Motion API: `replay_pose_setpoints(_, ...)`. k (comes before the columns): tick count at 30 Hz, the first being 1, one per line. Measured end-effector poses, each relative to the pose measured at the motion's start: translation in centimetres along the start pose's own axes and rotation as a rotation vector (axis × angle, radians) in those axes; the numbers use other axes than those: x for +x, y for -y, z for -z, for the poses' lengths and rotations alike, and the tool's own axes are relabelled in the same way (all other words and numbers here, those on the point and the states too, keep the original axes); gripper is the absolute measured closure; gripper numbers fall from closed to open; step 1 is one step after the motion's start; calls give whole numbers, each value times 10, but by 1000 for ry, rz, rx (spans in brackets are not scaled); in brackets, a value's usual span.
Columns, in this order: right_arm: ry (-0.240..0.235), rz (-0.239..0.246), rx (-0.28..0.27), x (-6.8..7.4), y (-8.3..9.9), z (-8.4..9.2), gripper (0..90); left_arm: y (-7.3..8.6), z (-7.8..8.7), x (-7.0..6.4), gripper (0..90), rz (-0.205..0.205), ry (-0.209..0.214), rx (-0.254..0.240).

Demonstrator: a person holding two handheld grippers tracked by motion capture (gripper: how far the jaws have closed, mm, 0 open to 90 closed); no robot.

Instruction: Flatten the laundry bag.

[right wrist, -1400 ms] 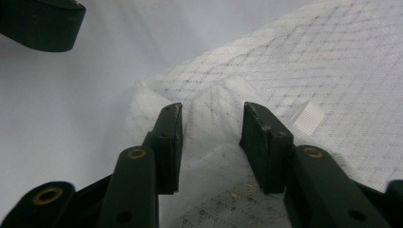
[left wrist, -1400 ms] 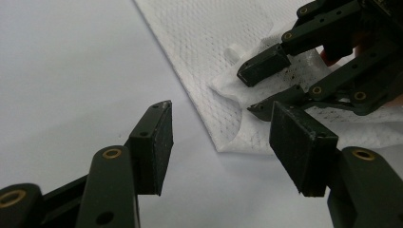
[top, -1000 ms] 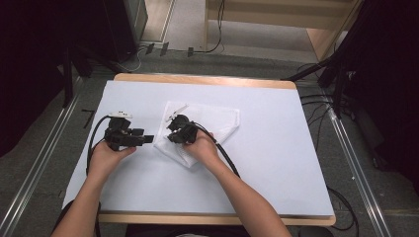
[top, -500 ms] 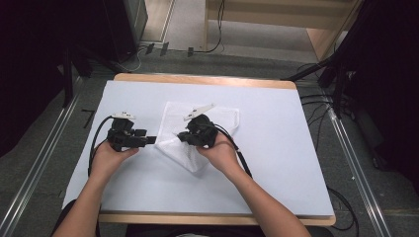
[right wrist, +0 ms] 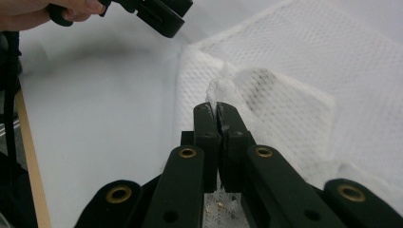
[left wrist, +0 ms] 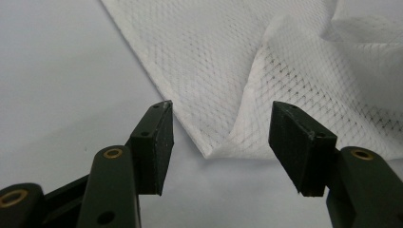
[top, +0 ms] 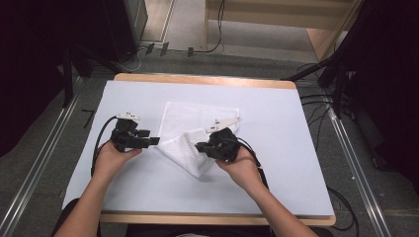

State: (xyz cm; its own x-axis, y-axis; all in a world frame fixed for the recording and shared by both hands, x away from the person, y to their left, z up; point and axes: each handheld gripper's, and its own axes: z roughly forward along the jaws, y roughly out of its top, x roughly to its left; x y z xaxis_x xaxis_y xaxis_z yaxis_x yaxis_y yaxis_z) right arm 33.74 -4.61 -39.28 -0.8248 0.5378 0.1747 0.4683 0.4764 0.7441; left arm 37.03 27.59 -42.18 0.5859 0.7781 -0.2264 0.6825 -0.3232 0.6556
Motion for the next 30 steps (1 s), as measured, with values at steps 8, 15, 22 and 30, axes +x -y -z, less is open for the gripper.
replay_pose_setpoints(8,18,-54,-12,-10,30,19,889,-2,-4,-3,420,-13,11,2)
replay_pose_setpoints(15,14,-106,-9,-14,54,30,878,-5,-7,-4,420,-29,17,13)
replay_pose_setpoints(22,12,-124,-8,-16,65,43,807,-8,-10,-4,420,-44,28,17)
replay_pose_setpoints(30,44,-143,-48,-24,66,63,645,-11,-14,-7,420,-50,33,17)
